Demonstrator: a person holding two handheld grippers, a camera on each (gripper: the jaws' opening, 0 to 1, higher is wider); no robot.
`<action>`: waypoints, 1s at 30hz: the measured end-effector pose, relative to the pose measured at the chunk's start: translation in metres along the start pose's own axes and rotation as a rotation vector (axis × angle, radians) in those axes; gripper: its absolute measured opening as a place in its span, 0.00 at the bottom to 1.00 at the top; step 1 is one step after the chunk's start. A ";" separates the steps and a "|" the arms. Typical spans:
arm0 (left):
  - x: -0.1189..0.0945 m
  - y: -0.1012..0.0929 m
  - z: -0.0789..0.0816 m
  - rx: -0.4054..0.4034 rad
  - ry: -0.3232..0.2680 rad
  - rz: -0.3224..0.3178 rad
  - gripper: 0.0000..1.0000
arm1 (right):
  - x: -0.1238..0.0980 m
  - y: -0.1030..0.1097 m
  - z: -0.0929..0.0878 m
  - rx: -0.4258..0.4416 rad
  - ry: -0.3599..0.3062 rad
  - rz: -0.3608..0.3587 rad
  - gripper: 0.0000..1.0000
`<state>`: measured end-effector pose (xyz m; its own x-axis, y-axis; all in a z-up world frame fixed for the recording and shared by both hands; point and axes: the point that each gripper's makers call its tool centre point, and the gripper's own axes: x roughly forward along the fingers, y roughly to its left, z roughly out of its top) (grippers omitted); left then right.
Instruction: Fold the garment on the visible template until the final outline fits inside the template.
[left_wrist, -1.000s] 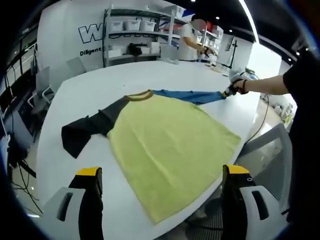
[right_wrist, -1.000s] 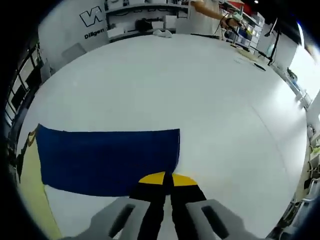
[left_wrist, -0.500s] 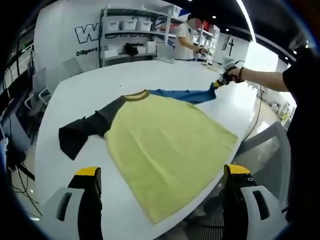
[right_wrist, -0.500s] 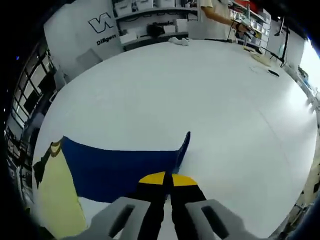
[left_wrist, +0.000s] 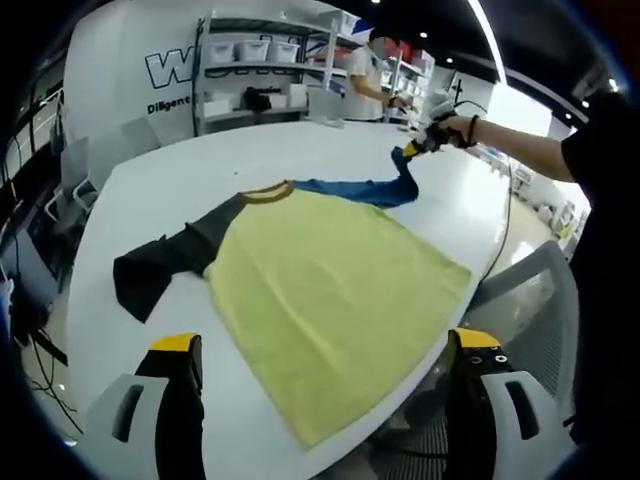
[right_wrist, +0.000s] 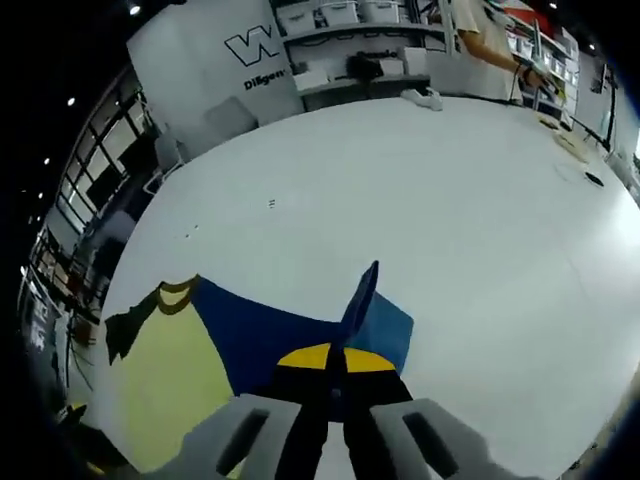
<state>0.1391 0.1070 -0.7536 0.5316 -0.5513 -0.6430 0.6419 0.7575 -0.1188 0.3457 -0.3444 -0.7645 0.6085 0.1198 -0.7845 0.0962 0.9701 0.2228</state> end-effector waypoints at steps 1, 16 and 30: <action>0.000 0.000 0.000 0.000 0.000 0.001 0.99 | 0.001 0.007 0.001 -0.006 0.000 0.010 0.00; 0.006 -0.003 0.001 0.001 0.019 -0.028 0.99 | 0.001 0.131 0.012 -0.044 -0.007 0.261 0.00; 0.009 -0.004 0.001 0.022 0.020 -0.049 0.99 | 0.013 0.238 -0.001 -0.163 0.014 0.379 0.00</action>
<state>0.1421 0.0989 -0.7578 0.4879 -0.5804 -0.6521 0.6792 0.7216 -0.1341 0.3756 -0.1117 -0.7227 0.5656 0.4769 -0.6728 -0.2597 0.8773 0.4036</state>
